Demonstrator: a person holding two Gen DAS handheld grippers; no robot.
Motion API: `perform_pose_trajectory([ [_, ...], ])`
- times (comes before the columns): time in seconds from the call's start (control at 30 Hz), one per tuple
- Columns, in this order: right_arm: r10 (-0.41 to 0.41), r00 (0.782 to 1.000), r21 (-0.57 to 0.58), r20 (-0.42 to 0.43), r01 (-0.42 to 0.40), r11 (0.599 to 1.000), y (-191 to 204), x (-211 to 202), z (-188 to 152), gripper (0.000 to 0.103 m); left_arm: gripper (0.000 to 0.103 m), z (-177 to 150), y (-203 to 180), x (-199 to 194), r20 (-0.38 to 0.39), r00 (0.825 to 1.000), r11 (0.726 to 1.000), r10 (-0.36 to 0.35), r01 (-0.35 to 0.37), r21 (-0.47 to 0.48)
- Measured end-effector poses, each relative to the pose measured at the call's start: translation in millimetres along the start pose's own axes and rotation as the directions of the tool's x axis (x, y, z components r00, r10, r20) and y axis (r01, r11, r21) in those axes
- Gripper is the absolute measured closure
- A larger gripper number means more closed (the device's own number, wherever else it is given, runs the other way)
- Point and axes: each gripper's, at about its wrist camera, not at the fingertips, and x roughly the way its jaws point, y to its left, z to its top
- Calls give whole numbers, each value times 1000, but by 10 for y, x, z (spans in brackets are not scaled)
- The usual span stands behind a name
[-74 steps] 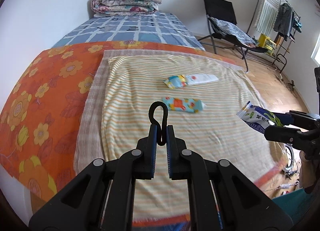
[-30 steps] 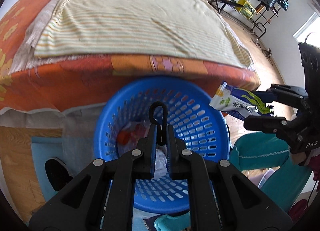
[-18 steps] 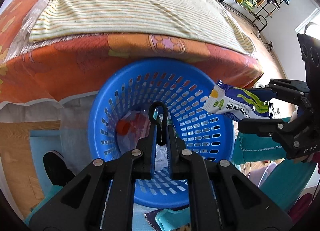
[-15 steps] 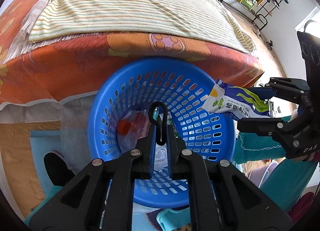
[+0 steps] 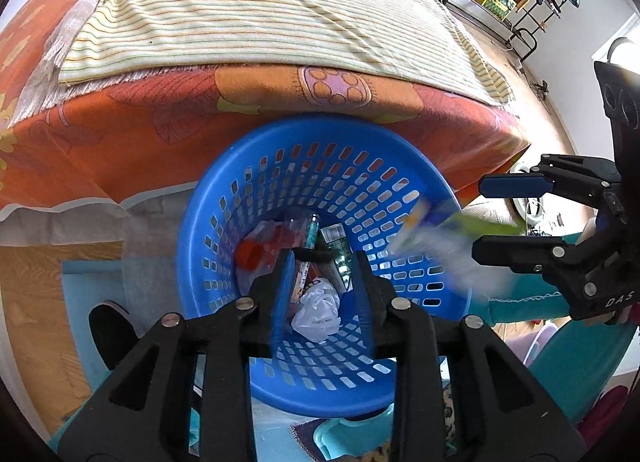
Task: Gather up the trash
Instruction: 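Open both tools to drop the hair tie and wrapper into the basket, then move both tools back over the bed toward the remaining pouch and tissue pack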
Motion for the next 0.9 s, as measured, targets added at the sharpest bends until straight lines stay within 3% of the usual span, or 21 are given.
perform_pose_trajectory([
  [0.13,-5,1000,12,4,5,1000,-28,0,-3,43,55,10,43,-7,5,1000,1000,10,-10,-23],
  [0.3,-11,1000,22,11,11,1000,-53,-3,-13,43,53,19,85,8,-4,1000,999,25,-25,-40],
  [0.37,-15,1000,23,17,14,1000,-53,-7,-12,43,47,10,86,13,-6,1000,999,27,-27,-39],
  [0.9,-44,996,25,77,42,999,-17,-137,67,38,45,50,86,15,-1,1000,999,26,-26,-47],
])
